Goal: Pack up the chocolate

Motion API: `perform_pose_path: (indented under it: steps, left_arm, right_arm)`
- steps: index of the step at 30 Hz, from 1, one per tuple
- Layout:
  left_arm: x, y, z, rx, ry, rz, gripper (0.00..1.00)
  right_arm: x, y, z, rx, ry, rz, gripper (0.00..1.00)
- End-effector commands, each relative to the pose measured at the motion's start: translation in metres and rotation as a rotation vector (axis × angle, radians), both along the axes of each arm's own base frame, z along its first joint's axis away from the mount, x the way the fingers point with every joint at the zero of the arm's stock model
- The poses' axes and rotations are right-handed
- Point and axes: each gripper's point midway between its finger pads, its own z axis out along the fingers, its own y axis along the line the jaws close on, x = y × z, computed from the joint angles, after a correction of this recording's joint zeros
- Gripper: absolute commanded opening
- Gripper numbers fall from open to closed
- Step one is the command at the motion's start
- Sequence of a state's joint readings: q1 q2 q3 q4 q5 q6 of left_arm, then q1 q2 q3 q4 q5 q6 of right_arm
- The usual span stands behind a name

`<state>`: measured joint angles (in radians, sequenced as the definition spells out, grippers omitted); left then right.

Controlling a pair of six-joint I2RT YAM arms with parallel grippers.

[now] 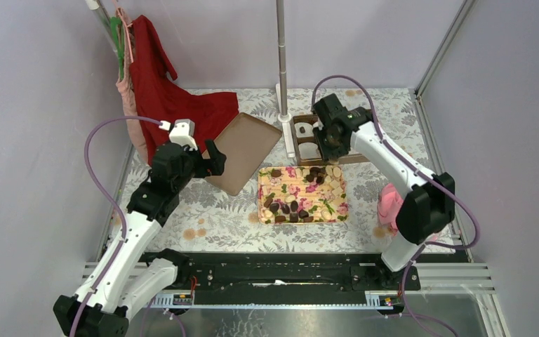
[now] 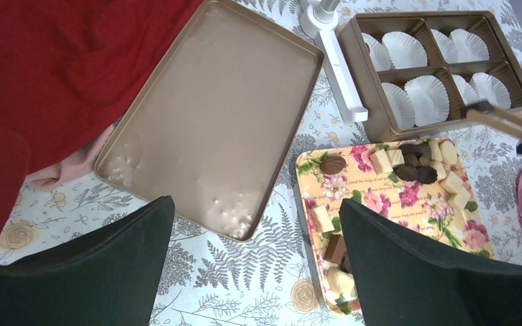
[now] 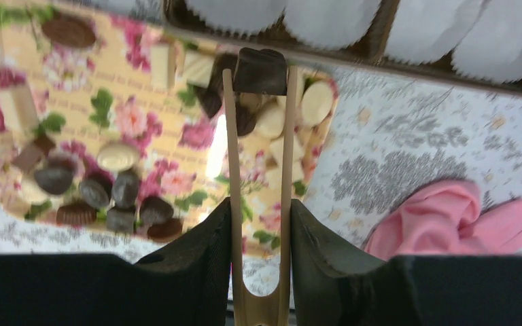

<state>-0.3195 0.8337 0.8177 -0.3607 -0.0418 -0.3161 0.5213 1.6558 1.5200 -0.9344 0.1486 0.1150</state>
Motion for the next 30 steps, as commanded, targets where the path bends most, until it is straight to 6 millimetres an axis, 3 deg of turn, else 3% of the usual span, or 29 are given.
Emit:
perform_pose_path:
  steps: [1,9,17,24,30]
  left_arm:
    - [0.003,-0.006,-0.003,-0.020,0.003,-0.023,0.99]
    - [0.006,-0.005,-0.011,-0.002,0.027,-0.018,0.99]
    - [0.008,-0.004,-0.018,0.016,0.045,-0.019,0.99]
    - [0.009,-0.001,-0.020,0.033,0.046,-0.004,0.99]
    - [0.010,-0.001,-0.021,0.036,0.050,-0.004,0.99]
  right_arm:
    - [0.045,-0.009,0.017,-0.012,-0.076,-0.026,0.24]
    - [0.114,-0.018,-0.006,-0.044,-0.099,-0.094,0.24]
    - [0.163,-0.021,-0.030,-0.052,-0.138,-0.132,0.24]
    - [0.187,-0.024,-0.050,-0.057,-0.130,-0.144,0.24]
    - [0.190,-0.025,-0.066,-0.069,-0.098,-0.140,0.25]
